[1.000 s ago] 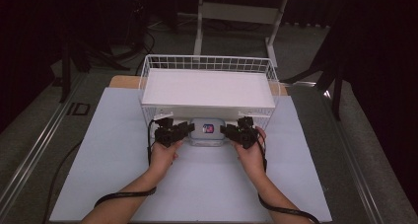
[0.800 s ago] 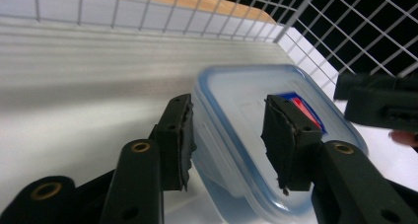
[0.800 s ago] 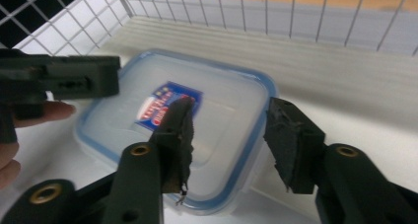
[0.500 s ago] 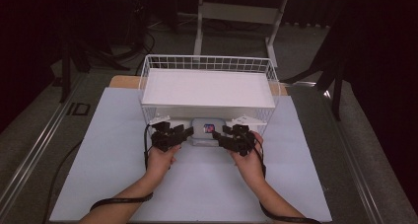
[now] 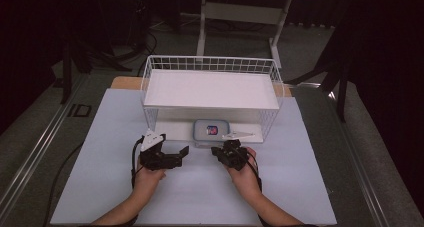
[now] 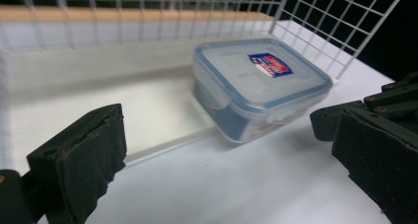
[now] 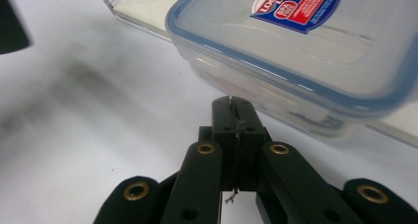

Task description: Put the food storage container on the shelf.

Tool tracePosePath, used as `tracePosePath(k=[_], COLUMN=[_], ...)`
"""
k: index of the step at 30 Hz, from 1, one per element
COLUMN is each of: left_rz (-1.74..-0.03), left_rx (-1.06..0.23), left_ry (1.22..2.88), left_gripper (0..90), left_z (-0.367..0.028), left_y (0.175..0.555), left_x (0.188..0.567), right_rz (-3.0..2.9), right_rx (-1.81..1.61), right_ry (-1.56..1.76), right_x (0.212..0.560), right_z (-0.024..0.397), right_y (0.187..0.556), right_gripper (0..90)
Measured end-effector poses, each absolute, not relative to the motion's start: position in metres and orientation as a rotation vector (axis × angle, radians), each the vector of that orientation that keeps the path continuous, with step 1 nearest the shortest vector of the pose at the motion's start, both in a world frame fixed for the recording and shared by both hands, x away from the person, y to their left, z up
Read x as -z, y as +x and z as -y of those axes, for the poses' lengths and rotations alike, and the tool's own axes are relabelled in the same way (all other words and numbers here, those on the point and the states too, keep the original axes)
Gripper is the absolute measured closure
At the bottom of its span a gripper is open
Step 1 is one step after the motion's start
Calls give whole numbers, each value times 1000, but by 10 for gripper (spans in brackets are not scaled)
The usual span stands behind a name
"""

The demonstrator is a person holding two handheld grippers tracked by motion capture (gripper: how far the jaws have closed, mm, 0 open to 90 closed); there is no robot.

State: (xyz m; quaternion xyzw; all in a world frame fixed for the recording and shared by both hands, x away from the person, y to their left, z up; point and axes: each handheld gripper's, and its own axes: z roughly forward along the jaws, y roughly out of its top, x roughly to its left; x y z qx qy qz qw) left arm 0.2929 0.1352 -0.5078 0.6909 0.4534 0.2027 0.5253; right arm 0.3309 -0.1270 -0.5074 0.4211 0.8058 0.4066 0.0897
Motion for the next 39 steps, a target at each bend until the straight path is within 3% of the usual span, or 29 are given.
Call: tracePosePath(k=[39], left_rz=[-1031], left_rx=[-481], left_ry=[1694], left_gripper=[13], left_z=[-131], left_y=[293], left_x=[517], right_rz=[-2323], right_rx=[-1162], right_ry=[1273], right_x=[510], right_z=[109], right_y=[374], right_gripper=[893])
